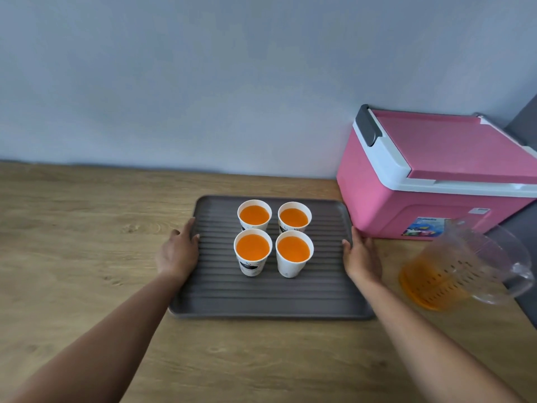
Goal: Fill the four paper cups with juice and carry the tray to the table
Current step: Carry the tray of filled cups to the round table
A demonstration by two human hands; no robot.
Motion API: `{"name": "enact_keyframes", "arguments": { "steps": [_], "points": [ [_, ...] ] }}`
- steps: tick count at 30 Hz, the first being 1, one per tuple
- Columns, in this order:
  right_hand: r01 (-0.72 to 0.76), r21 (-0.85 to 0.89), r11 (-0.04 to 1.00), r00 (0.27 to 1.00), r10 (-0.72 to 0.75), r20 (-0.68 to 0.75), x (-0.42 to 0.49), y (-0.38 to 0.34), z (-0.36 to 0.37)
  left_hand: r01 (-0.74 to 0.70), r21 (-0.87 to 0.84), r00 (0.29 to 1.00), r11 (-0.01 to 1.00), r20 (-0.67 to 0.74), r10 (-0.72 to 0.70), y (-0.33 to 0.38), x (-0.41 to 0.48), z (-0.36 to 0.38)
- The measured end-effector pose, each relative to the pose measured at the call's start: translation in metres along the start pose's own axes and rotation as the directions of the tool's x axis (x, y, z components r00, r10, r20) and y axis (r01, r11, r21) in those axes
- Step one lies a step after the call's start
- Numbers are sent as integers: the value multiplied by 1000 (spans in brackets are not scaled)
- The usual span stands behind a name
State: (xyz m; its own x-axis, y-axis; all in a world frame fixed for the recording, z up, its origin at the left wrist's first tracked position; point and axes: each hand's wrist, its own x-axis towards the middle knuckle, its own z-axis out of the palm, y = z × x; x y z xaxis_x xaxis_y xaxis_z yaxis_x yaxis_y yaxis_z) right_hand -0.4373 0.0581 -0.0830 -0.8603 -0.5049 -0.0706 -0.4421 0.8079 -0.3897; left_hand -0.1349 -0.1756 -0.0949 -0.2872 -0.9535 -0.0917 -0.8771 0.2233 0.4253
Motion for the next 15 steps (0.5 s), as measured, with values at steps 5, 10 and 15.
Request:
{"name": "enact_keyframes", "arguments": {
  "steps": [5,10,15],
  "points": [
    [-2,-69,998,999,4,36,3,3,2,-35,73,999,997,16,34,-5,3,2],
    [-50,41,998,998,49,33,-4,12,1,-59,82,998,995,23,57,-14,-11,1],
    [-116,140,983,993,115,14,-27,21,3,-69,46,997,997,32,68,-28,-31,-3]
  ]
}}
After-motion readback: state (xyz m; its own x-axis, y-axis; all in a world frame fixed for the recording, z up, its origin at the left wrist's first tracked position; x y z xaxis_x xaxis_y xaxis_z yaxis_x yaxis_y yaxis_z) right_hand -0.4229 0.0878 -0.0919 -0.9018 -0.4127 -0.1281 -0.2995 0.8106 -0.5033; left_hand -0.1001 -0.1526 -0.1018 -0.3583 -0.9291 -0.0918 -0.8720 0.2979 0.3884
